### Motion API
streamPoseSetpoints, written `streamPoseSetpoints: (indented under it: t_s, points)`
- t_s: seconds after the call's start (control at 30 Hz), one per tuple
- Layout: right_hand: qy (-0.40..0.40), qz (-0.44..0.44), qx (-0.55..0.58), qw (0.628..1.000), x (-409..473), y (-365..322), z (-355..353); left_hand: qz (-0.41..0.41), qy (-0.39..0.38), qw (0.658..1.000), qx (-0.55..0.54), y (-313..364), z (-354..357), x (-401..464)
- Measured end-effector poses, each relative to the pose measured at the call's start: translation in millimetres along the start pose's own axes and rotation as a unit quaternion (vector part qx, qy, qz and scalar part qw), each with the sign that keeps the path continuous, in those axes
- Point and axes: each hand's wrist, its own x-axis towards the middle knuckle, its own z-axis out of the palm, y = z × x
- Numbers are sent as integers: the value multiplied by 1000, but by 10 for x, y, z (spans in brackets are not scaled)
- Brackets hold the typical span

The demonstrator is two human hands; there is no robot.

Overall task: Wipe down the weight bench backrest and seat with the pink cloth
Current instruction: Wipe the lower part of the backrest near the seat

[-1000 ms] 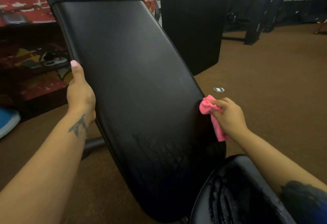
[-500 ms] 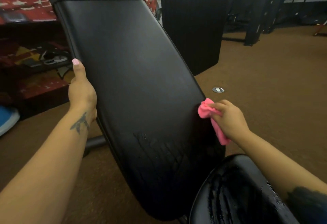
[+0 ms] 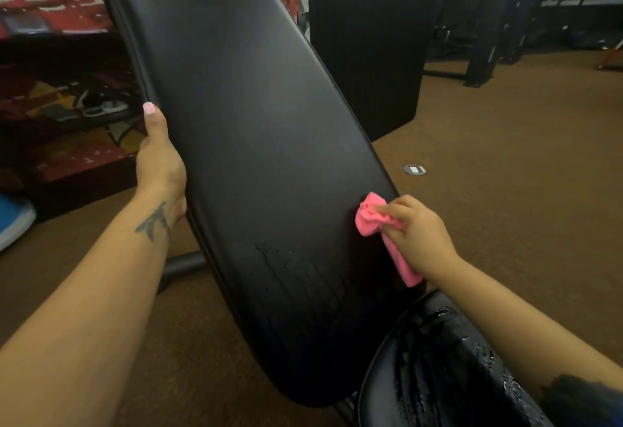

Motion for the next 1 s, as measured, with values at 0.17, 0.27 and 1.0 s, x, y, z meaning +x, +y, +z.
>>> streamPoseSetpoints:
  t_s: [0.17, 0.27, 1.0]
  points:
    - [38, -26, 39, 998, 121, -501, 129, 0, -23, 1000, -3, -1, -30, 27]
    - [18, -75, 65, 995, -66, -639, 170, 4, -43, 999, 17, -18, -96, 70]
    - [-21, -143, 25, 989, -298, -677, 110, -75, -110, 990, -37, -787, -372, -333]
